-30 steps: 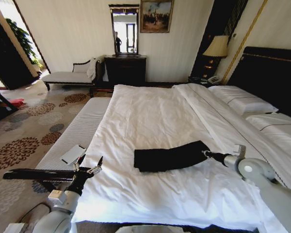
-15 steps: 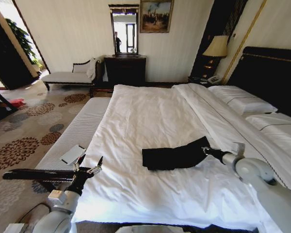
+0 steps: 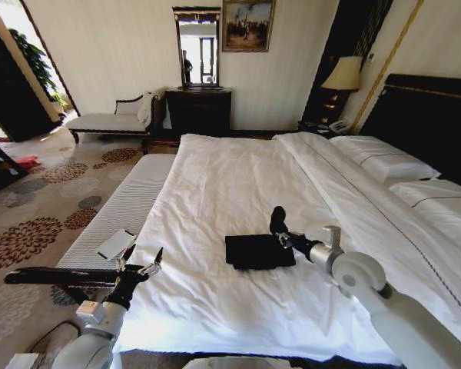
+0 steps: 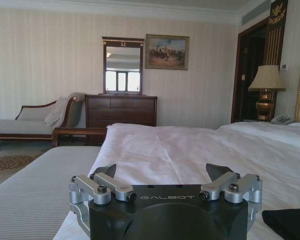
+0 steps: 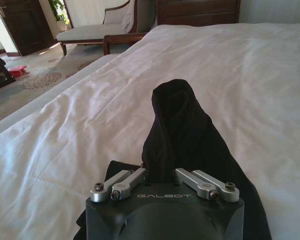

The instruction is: Fold the clothes on the bed.

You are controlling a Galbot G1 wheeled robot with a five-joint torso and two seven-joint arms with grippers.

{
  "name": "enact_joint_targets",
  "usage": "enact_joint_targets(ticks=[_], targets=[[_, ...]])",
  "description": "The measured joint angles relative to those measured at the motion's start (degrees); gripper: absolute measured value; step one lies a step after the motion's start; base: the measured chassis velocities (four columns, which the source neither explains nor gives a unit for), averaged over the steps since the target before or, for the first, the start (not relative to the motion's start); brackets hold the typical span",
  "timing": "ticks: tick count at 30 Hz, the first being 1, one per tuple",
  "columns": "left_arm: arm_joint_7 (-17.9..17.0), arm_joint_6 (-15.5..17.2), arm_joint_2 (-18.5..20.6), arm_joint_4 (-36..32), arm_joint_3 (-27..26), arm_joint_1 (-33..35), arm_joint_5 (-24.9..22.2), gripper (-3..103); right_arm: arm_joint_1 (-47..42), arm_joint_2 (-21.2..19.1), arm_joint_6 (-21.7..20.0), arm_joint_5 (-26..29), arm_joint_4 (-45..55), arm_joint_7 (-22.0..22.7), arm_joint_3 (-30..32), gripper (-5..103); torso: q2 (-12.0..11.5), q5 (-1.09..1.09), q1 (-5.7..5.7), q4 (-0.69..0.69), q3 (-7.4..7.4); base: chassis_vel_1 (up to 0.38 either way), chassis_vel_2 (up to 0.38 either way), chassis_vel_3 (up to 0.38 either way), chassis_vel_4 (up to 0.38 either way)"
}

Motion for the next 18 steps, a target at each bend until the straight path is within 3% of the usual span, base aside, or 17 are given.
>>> enact_joint_targets(ticks=[4,8,10,18], targets=[[0.0,0.0,0.0,0.0,0.0,0.0,0.0,100,3.34,0.82,0.48,-2.81,-3.82,-0.56,-6.16,7,0.0,0.01,0.0,0.0,0.0,0.0,0.0,0.0,0.0],[0.0,0.0,0.0,0.0,0.0,0.0,0.0,100,4.82,1.28,0.65,-3.52,-5.42,-0.62,-8.27,7,0.0,0.01,0.0,0.0,0.0,0.0,0.0,0.0,0.0],[0.0,0.0,0.0,0.0,0.0,0.0,0.0,100,8.05,2.51,0.85,-4.35,-8.36,-0.51,-12.69,7,0.0,0.0,0.0,0.0,0.0,0.0,0.0,0.0,0.0],[0.0,0.0,0.0,0.0,0.0,0.0,0.0,100,8.69,3.92,0.99,-6.0,-9.37,-0.14,-15.85,7,0.0,0.01,0.0,0.0,0.0,0.0,0.0,0.0,0.0]])
